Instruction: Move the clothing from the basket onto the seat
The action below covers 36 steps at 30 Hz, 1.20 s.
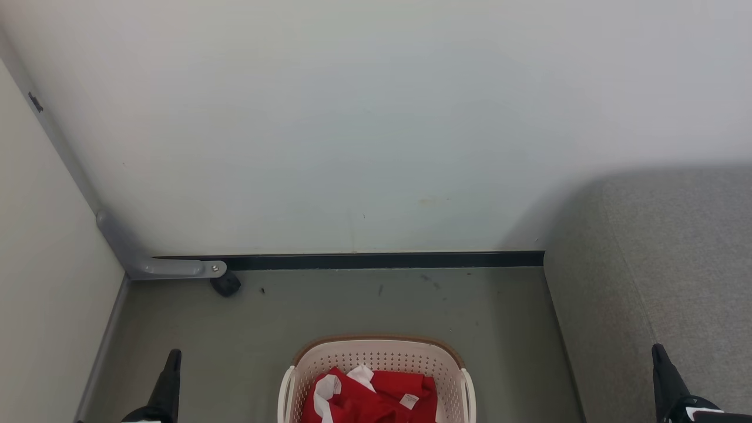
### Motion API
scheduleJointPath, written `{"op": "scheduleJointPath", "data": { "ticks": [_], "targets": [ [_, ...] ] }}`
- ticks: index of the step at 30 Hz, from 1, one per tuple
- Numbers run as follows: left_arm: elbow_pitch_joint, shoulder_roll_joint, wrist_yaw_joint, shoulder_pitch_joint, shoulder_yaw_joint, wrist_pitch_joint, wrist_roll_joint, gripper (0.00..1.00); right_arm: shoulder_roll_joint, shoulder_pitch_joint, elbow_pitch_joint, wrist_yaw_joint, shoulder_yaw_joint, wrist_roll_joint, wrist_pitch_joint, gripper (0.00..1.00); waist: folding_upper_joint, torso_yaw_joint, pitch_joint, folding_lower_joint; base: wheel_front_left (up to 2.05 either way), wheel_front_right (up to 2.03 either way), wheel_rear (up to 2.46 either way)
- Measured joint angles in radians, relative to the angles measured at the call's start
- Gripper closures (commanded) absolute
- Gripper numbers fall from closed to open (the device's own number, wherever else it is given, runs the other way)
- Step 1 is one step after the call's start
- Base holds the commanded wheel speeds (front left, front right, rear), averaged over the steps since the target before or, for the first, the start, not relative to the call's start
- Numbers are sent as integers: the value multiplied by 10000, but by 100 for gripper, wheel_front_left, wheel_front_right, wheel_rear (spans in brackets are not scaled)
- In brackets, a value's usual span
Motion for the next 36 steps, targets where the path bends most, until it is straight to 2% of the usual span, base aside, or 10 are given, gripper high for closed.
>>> {"op": "scheduleJointPath", "data": {
  "ticks": [11,12,18,36],
  "targets": [
    [0,0,0,0,0,0,0,100,0,0,0,0,0,0,0,100,0,0,0,0,0,0,0],
    [31,-4,2,17,-6,0,0,0,6,11,38,-2,4,-4,0,0,0,0,0,0,0,0,0],
    [474,-125,15,513,-52,-6,0,0,167,455,451,-21,84,-6,-12,0,0,0,1,0,0,0,0],
    [-240,-105,13,498,-286,-550,-61,0,157,337,-59,-19,665,-180,-548,0,0,-3,-14,0,0,0,0]
  ]
}}
